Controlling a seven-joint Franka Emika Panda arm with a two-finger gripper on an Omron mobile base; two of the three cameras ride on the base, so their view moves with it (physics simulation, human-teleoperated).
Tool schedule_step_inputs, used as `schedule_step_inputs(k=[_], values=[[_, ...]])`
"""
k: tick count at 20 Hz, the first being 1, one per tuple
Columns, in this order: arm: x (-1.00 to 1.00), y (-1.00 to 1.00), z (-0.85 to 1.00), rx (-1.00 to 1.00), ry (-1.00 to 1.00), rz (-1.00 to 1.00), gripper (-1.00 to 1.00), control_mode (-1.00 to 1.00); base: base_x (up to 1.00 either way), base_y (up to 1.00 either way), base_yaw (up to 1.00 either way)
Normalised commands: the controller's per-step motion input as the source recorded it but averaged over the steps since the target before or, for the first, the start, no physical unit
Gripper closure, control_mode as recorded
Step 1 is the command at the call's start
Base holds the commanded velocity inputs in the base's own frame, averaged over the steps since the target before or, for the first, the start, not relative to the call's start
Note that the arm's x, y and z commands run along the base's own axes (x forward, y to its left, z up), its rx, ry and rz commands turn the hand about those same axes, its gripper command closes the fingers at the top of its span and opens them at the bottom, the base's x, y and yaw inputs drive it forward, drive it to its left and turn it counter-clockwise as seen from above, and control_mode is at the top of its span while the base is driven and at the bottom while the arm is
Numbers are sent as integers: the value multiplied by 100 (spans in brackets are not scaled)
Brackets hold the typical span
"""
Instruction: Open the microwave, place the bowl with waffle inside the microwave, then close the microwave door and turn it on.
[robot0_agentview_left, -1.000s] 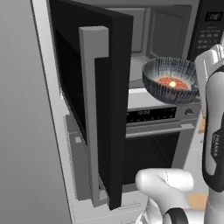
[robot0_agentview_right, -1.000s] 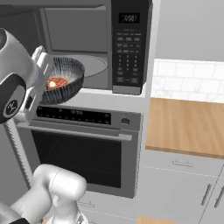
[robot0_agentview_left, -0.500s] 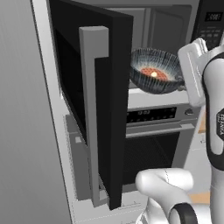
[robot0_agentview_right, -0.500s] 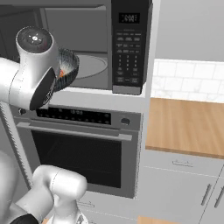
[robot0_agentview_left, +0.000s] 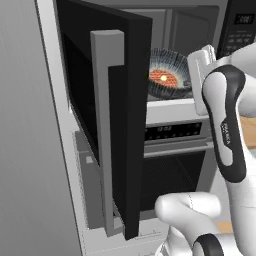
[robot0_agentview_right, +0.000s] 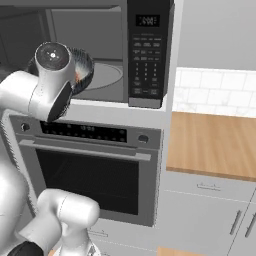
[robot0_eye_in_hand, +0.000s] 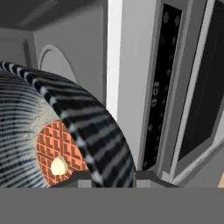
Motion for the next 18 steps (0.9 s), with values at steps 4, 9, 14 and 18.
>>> schedule_step_inputs(k=[4,9,14,18], values=[[81,16,0,0,0,-2,100,-100,0,0,0],[73,11,0,0,0,0,100,-100,0,0,0],[80,22,-1,0,0,0,100,-100,0,0,0],[62,23,-6,0,0,0,100,-100,0,0,0]])
